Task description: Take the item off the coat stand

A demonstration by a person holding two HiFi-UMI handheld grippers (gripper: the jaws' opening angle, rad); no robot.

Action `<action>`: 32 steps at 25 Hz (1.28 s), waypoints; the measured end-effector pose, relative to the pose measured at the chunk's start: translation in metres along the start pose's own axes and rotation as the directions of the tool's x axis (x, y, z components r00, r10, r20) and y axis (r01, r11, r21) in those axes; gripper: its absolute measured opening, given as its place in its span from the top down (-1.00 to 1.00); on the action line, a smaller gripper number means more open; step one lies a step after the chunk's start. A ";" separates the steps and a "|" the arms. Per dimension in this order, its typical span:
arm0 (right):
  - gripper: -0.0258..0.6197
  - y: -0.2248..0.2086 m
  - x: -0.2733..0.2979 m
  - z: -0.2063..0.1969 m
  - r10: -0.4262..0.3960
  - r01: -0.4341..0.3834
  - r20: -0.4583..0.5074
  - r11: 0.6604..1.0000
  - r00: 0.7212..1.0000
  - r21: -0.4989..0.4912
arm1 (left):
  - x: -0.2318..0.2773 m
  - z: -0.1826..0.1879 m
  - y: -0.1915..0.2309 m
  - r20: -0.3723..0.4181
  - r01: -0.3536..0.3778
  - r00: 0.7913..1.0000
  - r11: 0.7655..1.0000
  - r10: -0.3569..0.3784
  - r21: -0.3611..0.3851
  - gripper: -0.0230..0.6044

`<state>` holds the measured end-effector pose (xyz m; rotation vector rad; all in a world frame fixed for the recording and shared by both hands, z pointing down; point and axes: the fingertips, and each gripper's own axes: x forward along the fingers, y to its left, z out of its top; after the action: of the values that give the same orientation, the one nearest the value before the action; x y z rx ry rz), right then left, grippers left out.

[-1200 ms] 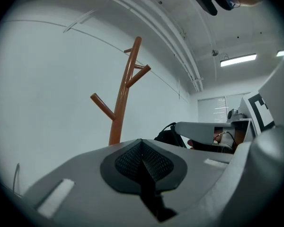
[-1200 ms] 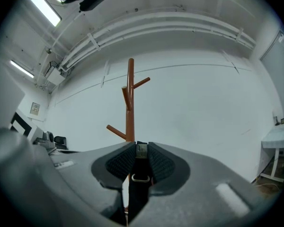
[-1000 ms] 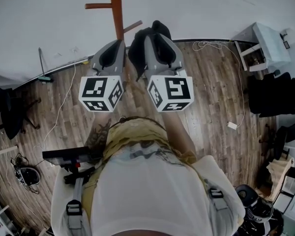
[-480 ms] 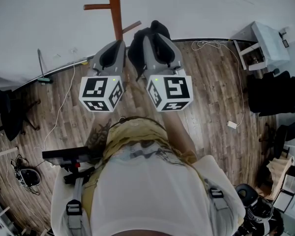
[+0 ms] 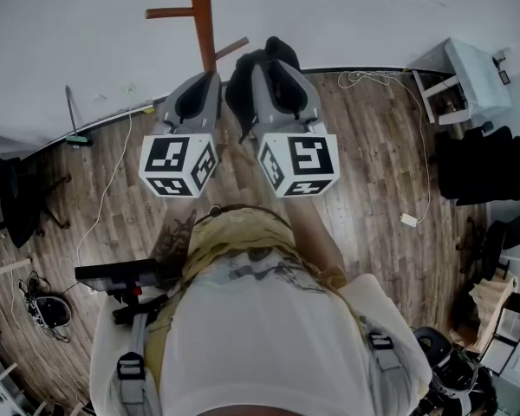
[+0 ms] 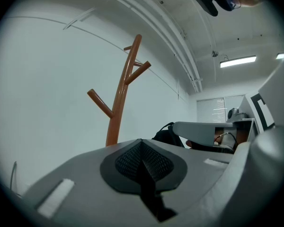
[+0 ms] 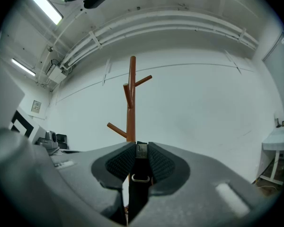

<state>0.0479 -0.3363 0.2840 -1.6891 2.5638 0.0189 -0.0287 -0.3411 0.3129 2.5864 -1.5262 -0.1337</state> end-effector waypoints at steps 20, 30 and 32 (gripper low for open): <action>0.66 -0.001 -0.001 0.000 0.000 0.000 -0.004 1.000 1.000 -0.001 | 0.001 0.000 -0.002 -0.005 0.004 1.000 1.000 -0.004 -0.008 0.92; 0.66 0.000 -0.003 -0.004 -0.004 0.004 -0.012 1.000 1.000 0.004 | 0.000 -0.005 -0.002 -0.012 0.009 1.000 1.000 -0.009 -0.015 0.92; 0.66 -0.001 -0.004 -0.004 -0.006 0.006 -0.012 1.000 1.000 0.003 | 0.000 -0.006 -0.003 -0.013 0.011 1.000 1.000 -0.011 -0.014 0.92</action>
<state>0.0500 -0.3334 0.2885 -1.7010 2.5659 0.0037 -0.0257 -0.3390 0.3182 2.5795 -1.5015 -0.1277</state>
